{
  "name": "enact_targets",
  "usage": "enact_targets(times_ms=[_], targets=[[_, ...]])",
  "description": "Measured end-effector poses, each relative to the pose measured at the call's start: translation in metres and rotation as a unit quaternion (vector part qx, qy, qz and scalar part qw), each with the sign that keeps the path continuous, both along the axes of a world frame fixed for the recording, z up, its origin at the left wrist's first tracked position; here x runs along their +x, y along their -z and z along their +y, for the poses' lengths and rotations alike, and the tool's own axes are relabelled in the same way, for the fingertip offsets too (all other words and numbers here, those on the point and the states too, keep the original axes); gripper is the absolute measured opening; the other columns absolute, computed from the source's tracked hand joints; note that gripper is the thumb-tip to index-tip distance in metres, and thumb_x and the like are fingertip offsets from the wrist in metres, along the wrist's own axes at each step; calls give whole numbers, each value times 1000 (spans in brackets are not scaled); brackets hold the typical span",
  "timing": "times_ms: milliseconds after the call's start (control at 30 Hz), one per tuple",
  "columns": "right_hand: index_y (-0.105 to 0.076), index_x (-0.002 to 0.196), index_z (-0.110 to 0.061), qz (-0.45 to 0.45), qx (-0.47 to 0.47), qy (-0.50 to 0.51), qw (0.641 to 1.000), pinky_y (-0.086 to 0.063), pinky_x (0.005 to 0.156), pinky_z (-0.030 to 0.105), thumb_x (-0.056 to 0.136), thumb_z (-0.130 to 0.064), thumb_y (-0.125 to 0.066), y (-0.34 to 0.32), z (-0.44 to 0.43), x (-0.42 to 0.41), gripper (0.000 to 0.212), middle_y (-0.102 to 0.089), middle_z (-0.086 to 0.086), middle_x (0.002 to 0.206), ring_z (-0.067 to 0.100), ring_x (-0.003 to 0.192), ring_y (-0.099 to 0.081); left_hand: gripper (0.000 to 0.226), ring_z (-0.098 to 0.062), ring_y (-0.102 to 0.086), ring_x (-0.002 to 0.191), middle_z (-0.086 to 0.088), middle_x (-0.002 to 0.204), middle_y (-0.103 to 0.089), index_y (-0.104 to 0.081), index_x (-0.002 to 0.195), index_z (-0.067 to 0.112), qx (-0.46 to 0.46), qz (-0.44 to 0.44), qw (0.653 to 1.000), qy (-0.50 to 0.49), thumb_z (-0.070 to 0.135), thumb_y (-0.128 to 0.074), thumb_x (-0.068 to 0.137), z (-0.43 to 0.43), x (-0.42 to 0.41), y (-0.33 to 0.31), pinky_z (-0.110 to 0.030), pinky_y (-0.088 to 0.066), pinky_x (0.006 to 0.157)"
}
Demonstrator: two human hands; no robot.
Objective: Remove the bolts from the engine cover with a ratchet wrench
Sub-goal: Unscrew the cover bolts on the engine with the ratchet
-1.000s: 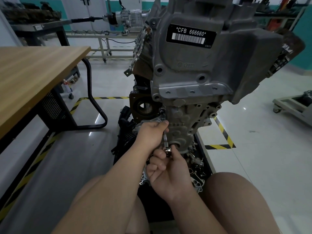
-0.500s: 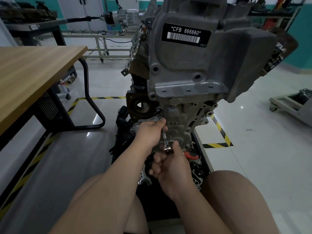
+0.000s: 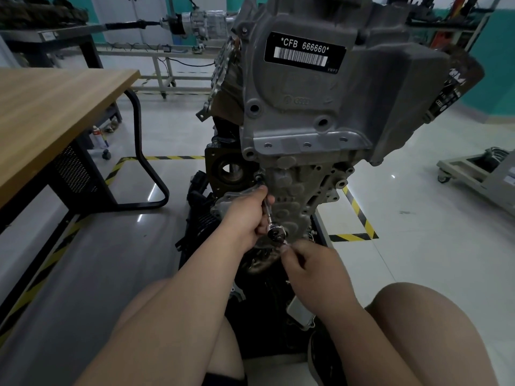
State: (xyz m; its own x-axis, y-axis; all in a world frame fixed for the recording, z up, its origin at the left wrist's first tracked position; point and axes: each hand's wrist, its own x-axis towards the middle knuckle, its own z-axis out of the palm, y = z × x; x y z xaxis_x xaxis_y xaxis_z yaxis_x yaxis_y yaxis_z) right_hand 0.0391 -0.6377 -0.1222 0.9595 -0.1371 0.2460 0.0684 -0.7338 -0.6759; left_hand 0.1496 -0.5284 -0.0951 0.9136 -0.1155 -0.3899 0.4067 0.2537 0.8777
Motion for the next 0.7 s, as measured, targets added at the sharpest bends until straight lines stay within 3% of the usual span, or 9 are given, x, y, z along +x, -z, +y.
enact_targets(times_ms=[67, 133, 200, 300, 400, 500, 600, 700], targets=[[-57, 71, -26, -30, 9, 31, 999, -45, 54, 30, 89, -37, -56, 2, -3, 0, 20, -58, -10, 62, 7, 67, -56, 33, -6, -28, 32, 3, 62, -47, -57, 71, 17, -4, 12, 1000, -2, 32, -50, 100, 0, -1, 0, -16, -21, 35], [-56, 88, -32, -25, 12, 26, 999, -47, 67, 24, 88, -34, -59, 4, -4, 2, 4, -56, -18, 87, 1, 81, -54, 34, -6, -33, 40, 4, 62, -50, -60, 69, 18, -5, 22, 1000, -5, 33, -51, 99, 0, -1, -1, -20, -25, 42], [-53, 102, -34, 48, 85, -24, 995, -45, 74, 14, 92, -29, -60, 9, -2, 5, 13, -55, -16, 104, -4, 91, -54, 34, -6, -36, 47, 5, 62, -51, -61, 69, 19, -12, 27, 1000, -8, 34, -52, 98, 0, 0, -2, -20, -26, 47], [-62, 101, -35, 128, 273, -99, 948, -44, 74, 9, 98, -29, -50, 12, 9, 6, 14, -68, -12, 98, -7, 90, -61, 37, -5, -31, 31, 4, 57, -46, -60, 69, 17, -7, 38, 999, 3, 37, -51, 98, 1, -2, -4, -15, -24, 34], [-67, 91, -29, 109, 332, -117, 929, -50, 79, 22, 91, -46, -42, 18, 18, 8, 30, -71, -6, 89, 8, 84, -65, 39, -6, -27, 28, 2, 57, -41, -62, 69, 18, 4, 54, 998, 20, 43, -51, 97, 2, -5, -5, -11, -27, 34], [-66, 86, -16, 101, 410, -124, 898, -47, 71, 36, 81, -53, -41, 23, 23, 12, 44, -65, 4, 76, 20, 72, -59, 39, -7, -27, 28, 3, 56, -41, -62, 70, 19, 12, 52, 998, 25, 45, -51, 96, 3, -3, -6, -10, -26, 35], [-66, 86, -9, 107, 455, -123, 875, -43, 73, 42, 81, -55, -41, 25, 24, 15, 52, -62, 8, 74, 26, 72, -55, 39, -7, -27, 28, 4, 53, -39, -62, 70, 20, 6, 56, 998, 28, 46, -50, 96, 3, -2, -6, -10, -23, 37], [-68, 90, -10, 112, 448, -124, 878, -44, 74, 42, 82, -57, -40, 26, 23, 17, 56, -63, 9, 74, 26, 73, -56, 39, -7, -27, 29, 5, 51, -40, -63, 69, 20, 9, 54, 998, 31, 46, -51, 96, 4, -2, -4, -11, -23, 38]])
